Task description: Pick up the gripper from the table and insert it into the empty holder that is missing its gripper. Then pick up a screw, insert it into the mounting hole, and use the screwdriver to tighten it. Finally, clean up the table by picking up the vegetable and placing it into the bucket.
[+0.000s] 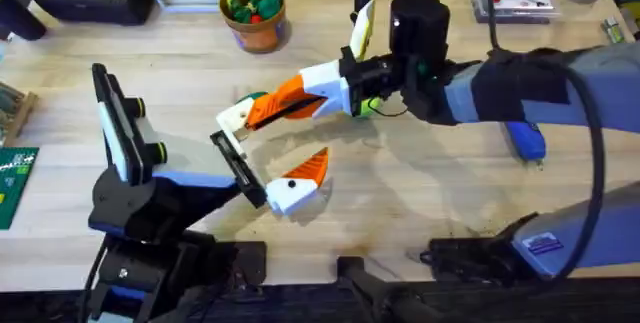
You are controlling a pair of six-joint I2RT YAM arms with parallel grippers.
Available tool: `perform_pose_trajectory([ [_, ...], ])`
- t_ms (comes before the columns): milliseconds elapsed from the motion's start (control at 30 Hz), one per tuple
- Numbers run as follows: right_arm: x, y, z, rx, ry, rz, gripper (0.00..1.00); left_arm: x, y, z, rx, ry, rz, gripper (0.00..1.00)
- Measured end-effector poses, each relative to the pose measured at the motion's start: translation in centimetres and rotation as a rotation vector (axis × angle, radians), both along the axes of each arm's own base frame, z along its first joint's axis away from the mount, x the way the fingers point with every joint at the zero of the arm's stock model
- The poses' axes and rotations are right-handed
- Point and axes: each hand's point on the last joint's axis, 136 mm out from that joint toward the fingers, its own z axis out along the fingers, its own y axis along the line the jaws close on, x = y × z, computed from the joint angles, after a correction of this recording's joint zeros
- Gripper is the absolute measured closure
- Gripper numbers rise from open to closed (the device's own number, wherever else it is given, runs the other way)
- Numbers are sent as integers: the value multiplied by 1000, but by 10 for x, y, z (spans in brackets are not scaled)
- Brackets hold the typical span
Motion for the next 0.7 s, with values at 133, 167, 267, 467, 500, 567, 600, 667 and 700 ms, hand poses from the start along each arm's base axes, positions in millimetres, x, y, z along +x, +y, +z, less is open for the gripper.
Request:
perform_pose_trajectory([
  [133,2,4,-5,-4,19,6,994,3,2,-1,-7,16,22,15],
  [167,2,4,-6,-4,21,7,994,4,3,-1,-9,21,24,15],
  [267,2,4,-6,3,20,15,994,4,3,-2,-9,26,26,14],
  [467,0,5,-3,15,14,34,994,5,3,-1,-8,23,30,14],
  [500,0,5,-3,17,13,37,994,5,3,-1,-7,23,31,14],
  [567,-1,4,-3,19,14,45,994,5,3,-1,-7,22,31,14],
  [600,-2,4,-2,20,12,48,994,5,3,-1,-7,22,32,14],
  [667,-3,4,-3,22,10,54,994,5,3,-1,-7,22,33,14],
  [700,-3,4,-4,22,12,57,994,5,4,-1,-7,23,34,14],
])
